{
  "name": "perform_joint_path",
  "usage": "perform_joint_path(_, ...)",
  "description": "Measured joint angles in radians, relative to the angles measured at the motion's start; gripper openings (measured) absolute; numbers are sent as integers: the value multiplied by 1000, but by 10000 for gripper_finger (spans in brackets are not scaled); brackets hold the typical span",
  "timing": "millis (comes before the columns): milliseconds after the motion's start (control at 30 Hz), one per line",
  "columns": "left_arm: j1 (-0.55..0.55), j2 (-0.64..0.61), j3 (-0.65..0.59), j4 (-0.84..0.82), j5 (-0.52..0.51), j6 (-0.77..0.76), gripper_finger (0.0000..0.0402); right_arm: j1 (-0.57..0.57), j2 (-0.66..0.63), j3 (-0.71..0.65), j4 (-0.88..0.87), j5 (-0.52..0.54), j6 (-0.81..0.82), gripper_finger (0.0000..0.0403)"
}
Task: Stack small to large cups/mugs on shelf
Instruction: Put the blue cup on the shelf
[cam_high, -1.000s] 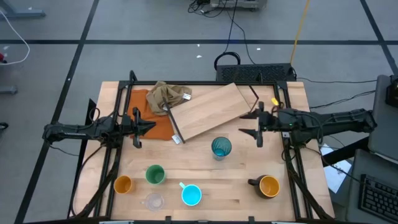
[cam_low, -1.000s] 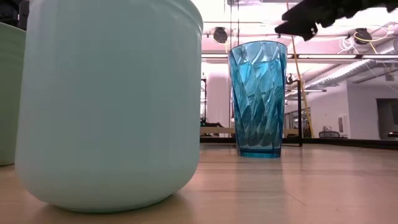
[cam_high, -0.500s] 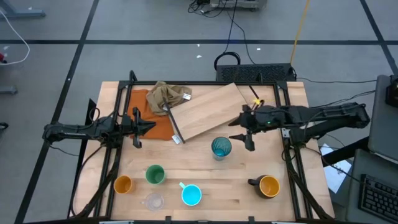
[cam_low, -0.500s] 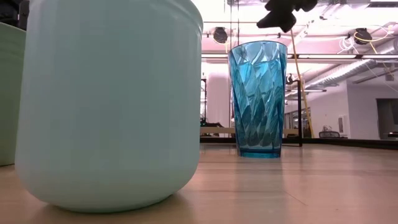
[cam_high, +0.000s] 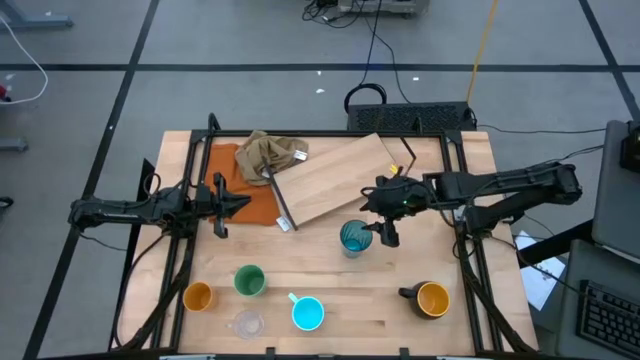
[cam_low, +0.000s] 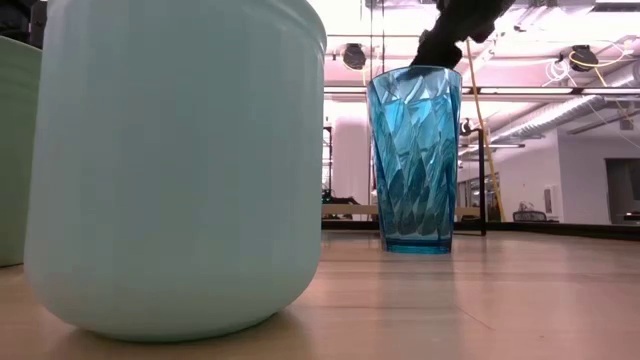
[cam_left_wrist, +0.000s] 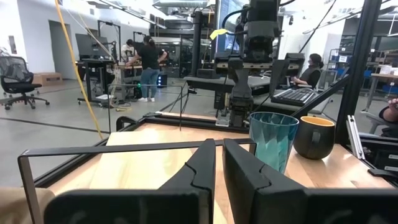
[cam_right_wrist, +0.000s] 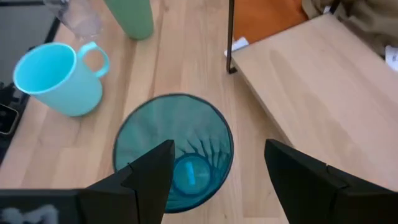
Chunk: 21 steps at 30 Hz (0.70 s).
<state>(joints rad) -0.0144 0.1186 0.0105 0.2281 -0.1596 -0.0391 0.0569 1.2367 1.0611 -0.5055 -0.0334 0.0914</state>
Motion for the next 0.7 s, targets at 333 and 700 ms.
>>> perform_joint_path(333,0,0,0,-7,0,0,33,-20,73,0,6,-39,-8,240)
perform_joint_path(700,0,0,0,-26,0,1,33,-58,134,0,17,-82,-28,240)
